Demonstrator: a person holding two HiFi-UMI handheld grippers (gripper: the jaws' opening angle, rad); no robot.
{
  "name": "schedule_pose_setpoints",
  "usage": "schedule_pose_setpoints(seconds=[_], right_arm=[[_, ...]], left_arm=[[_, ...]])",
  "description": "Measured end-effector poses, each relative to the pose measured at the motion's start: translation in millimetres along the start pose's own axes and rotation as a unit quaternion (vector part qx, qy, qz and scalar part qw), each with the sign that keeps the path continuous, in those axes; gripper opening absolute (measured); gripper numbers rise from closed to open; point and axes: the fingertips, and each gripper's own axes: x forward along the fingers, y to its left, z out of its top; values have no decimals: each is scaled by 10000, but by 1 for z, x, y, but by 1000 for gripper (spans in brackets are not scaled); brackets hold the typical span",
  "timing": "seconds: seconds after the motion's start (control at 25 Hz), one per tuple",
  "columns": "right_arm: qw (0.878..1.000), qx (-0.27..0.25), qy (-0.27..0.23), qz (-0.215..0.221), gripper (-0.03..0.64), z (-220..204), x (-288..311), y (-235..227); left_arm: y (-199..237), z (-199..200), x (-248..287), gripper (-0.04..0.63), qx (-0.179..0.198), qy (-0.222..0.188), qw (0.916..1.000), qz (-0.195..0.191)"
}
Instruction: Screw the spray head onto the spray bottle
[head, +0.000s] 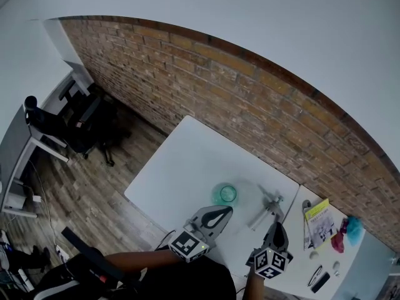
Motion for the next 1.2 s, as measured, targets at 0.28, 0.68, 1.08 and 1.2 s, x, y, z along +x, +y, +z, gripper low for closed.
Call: schedule_pose_setpoints(seconds=[0.28, 0.68, 1.08, 1.2], right_arm=[[9974, 578, 425, -87, 79, -16, 39, -33], [9879, 951, 1205, -235, 100, -57, 95, -74], [9806, 879, 1694, -451, 110, -83, 137, -103], [9778, 791, 1872, -510, 112, -92, 150, -110]], left_arm=[[6, 8, 21, 0, -141, -8, 9998, 113], [25, -10, 27, -1, -7, 198, 9989, 430], [17, -5, 29, 0, -86, 275, 9982, 524], [18, -13, 28, 0, -99, 359, 9976, 587]])
